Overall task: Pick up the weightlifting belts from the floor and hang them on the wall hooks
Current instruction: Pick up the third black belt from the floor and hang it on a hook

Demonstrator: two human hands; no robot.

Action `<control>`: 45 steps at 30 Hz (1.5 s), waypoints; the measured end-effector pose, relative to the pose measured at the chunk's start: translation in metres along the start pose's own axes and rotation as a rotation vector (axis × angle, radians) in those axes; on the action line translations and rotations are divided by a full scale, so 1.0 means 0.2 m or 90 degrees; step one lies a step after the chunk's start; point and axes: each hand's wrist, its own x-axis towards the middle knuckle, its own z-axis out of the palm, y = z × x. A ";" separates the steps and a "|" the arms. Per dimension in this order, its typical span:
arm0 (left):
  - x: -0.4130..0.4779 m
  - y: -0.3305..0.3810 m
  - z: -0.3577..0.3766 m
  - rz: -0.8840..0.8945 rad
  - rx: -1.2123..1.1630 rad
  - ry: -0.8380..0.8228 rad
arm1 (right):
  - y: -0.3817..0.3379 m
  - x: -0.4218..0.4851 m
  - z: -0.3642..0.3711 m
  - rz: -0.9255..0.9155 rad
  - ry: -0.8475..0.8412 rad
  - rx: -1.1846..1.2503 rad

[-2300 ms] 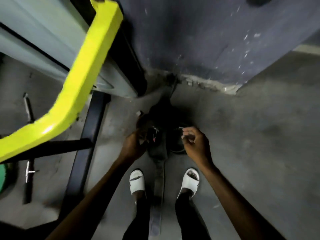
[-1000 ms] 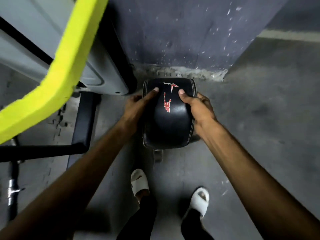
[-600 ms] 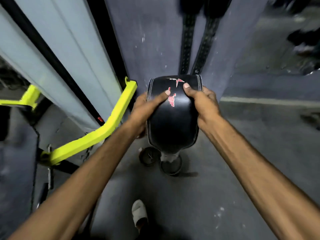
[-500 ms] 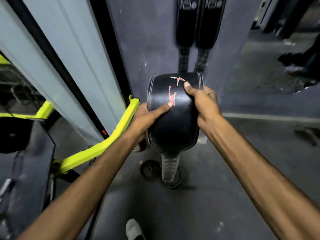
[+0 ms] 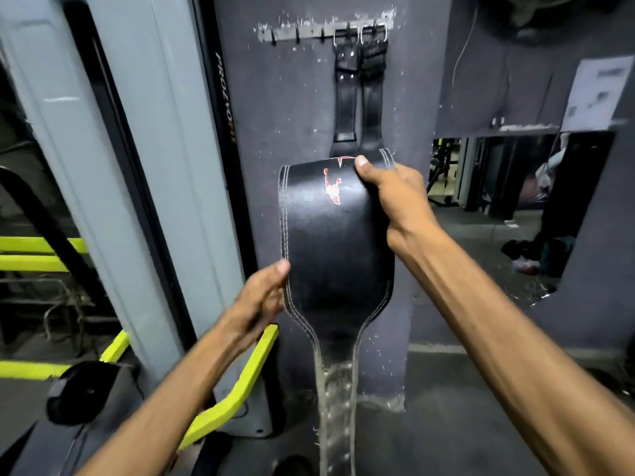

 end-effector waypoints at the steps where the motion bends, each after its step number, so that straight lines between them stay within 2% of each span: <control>1: 0.03 0.16 -0.01 0.012 -0.057 -0.009 | -0.05 -0.02 0.03 -0.006 -0.013 -0.002; 4: 0.10 0.58 0.01 0.033 -0.105 -0.018 | -0.16 -0.13 0.10 -0.013 -0.038 -0.003; 6: 0.13 0.73 0.06 0.032 -0.103 -0.002 | -0.19 -0.16 0.11 -0.026 -0.044 0.000; 12: 0.12 0.93 0.14 0.049 -0.127 0.074 | -0.32 -0.26 0.06 -0.060 -0.081 -0.016; 16: 0.10 0.99 0.17 0.083 -0.117 0.065 | -0.22 -0.39 -0.01 -0.096 -0.142 -0.026; 20: 0.09 1.02 0.16 0.166 -0.123 0.031 | 0.07 -0.54 -0.11 -0.076 -0.222 -0.227; 22: 0.09 1.04 0.13 0.205 -0.094 0.001 | 0.09 -0.52 -0.14 -0.055 -0.246 -0.284; 25: 0.08 1.05 0.11 0.241 -0.014 -0.020 | -0.07 -0.39 -0.13 -0.042 -0.255 -0.154; 30: 0.01 1.01 0.09 0.267 0.087 -0.047 | -0.46 -0.14 0.02 0.066 -0.201 0.113; 32: -0.03 0.97 0.08 0.258 0.107 -0.055 | -0.53 -0.09 0.06 0.080 -0.203 0.157; 36: -0.04 0.95 0.04 0.176 0.081 -0.016 | -0.51 -0.07 0.10 0.090 -0.198 0.135; 40: 0.06 1.02 0.06 0.080 -0.012 0.049 | -0.42 -0.09 0.10 -0.054 -0.174 0.035; 43: 0.14 1.08 0.12 0.045 -0.064 0.056 | -0.37 -0.13 0.07 -0.150 -0.223 -0.007; 45: 0.18 1.08 0.16 0.040 -0.086 0.051 | -0.35 -0.14 0.03 -0.153 -0.264 -0.003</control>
